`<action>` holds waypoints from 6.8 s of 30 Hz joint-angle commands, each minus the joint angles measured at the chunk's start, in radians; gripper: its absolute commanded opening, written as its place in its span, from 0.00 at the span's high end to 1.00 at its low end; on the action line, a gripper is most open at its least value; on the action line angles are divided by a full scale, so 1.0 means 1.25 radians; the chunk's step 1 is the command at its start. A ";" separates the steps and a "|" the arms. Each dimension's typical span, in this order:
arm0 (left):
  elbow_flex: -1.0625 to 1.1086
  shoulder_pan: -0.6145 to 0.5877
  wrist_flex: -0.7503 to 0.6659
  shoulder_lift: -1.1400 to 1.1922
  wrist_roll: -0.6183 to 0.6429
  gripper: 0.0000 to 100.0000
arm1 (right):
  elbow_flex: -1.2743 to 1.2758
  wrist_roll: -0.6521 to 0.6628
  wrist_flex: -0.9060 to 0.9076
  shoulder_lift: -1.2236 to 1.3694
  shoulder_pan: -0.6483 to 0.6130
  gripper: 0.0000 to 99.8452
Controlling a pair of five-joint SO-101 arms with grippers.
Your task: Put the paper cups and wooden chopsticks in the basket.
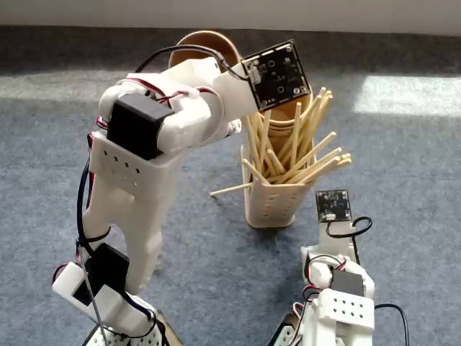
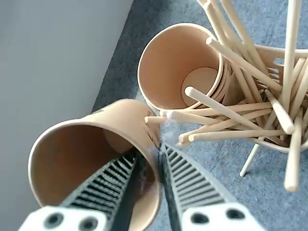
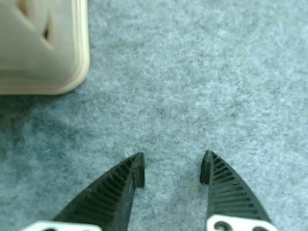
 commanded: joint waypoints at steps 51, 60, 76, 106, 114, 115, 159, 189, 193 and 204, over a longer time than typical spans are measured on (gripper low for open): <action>0.733 -0.655 -0.048 0.157 0.097 0.86 | 0.009 0.010 -0.010 -0.002 -0.014 0.80; 0.775 -0.623 -0.090 0.138 0.099 0.86 | 0.009 0.010 -0.010 -0.002 -0.014 0.80; 0.689 -0.543 0.014 0.031 0.151 0.79 | 0.009 0.010 -0.010 -0.002 -0.014 0.80; 0.646 -0.407 -0.004 -0.057 0.069 1.00 | 0.009 0.010 -0.010 -0.002 -0.014 0.80; 0.272 -0.392 0.002 -0.091 0.079 1.00 | 0.009 0.010 -0.010 -0.002 -0.014 0.80; 0.230 -0.385 0.001 -0.090 0.079 1.00 | 0.009 0.010 -0.010 -0.002 -0.014 0.80; 0.111 0.075 -0.255 -0.090 -0.006 1.00 | 0.009 0.010 -0.010 -0.002 -0.014 0.80; 0.142 0.093 -0.211 -0.091 -0.068 1.00 | 0.009 0.010 -0.010 -0.002 -0.014 0.80; 0.063 0.091 -0.124 -0.090 -0.068 1.00 | 0.009 0.010 -0.010 -0.002 -0.014 0.80; 0.045 0.096 -0.064 -0.060 -0.102 1.00 | 0.009 0.010 -0.010 -0.002 -0.014 0.80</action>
